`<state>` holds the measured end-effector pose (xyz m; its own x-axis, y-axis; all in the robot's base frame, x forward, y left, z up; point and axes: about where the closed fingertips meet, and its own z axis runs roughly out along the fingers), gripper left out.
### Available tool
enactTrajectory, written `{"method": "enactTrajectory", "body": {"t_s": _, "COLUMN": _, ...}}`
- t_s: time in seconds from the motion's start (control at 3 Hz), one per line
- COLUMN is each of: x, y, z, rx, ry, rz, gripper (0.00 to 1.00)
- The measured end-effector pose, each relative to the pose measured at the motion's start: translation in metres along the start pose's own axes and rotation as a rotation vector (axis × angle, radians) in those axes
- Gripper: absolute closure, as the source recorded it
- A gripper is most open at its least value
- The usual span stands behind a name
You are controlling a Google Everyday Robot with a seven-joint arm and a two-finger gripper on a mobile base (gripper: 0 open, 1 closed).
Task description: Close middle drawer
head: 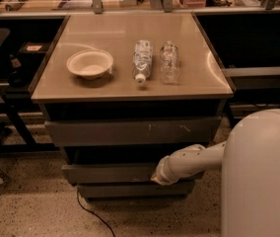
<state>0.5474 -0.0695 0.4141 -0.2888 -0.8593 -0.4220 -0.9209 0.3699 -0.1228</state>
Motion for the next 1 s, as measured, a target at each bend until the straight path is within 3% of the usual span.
{"method": "enactTrajectory", "body": {"t_s": 0.33, "x": 0.0, "y": 0.0, "z": 0.0, "rx": 0.0, "ry": 0.0, "rz": 0.0, "gripper": 0.12}}
{"method": "enactTrajectory", "body": {"t_s": 0.67, "x": 0.0, "y": 0.0, "z": 0.0, "rx": 0.0, "ry": 0.0, "rz": 0.0, "gripper": 0.0}}
{"method": "enactTrajectory", "body": {"t_s": 1.0, "x": 0.0, "y": 0.0001, "z": 0.0, "rx": 0.0, "ry": 0.0, "rz": 0.0, "gripper": 0.0}}
